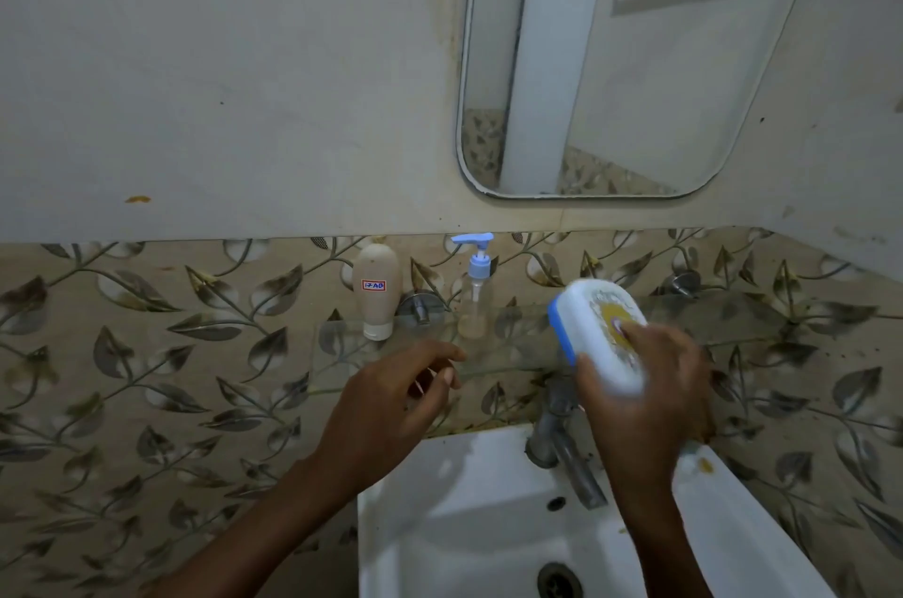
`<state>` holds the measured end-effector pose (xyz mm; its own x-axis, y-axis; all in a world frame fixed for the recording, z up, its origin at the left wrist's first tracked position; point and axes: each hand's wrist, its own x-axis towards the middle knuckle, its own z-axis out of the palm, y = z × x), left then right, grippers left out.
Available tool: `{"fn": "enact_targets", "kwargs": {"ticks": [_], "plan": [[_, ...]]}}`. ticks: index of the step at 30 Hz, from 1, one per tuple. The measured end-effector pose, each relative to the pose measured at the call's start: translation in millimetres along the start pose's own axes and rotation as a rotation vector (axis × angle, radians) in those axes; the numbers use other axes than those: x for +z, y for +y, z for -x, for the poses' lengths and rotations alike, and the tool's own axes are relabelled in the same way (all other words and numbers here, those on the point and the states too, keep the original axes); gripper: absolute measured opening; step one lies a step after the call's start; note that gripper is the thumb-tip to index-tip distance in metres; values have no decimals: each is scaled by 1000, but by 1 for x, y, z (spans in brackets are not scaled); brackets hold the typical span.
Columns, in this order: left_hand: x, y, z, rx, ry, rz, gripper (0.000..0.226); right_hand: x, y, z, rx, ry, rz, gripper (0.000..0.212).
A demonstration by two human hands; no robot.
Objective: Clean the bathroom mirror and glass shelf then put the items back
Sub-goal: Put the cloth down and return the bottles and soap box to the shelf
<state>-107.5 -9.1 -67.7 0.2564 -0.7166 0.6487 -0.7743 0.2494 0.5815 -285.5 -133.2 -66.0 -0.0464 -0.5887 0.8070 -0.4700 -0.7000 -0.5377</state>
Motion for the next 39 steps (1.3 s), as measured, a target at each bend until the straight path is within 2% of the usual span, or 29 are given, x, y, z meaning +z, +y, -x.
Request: {"fn": "enact_targets", "kwargs": {"ticks": [7, 13, 16, 17, 19, 21, 24, 26, 32, 36, 39], "plan": [[6, -1, -3, -69, 5, 63, 23, 68, 20, -22, -1, -149, 84, 51], [9, -3, 0, -78, 1, 102, 25, 66, 34, -9, 57, -149, 57, 66], [11, 0, 2, -80, 11, 117, 24, 41, 57, -8, 189, 71, -84, 50], [12, 2, 1, -79, 17, 122, 23, 35, 73, -6, 286, 146, -118, 41], [14, 6, 0, -79, 13, 129, 20, 30, 109, 0, 496, 187, -141, 23], [16, 8, 0, -82, -13, 134, 20, 32, 138, 7, 601, 92, -134, 16], [19, 8, 3, -90, -75, 122, 24, 45, 161, 15, 684, -275, -115, 14], [19, 6, 5, -97, -92, 123, 23, 57, 168, 19, 671, -406, -160, 17], [13, 6, 3, -102, -97, 139, 24, 77, 172, 20, 633, -407, -239, 17], [12, 8, -4, -73, -111, 140, 23, 74, 180, 22, 702, -396, -258, 9], [13, 11, -11, -32, -127, 139, 18, 60, 180, 25, 787, -333, -285, 29]]}}
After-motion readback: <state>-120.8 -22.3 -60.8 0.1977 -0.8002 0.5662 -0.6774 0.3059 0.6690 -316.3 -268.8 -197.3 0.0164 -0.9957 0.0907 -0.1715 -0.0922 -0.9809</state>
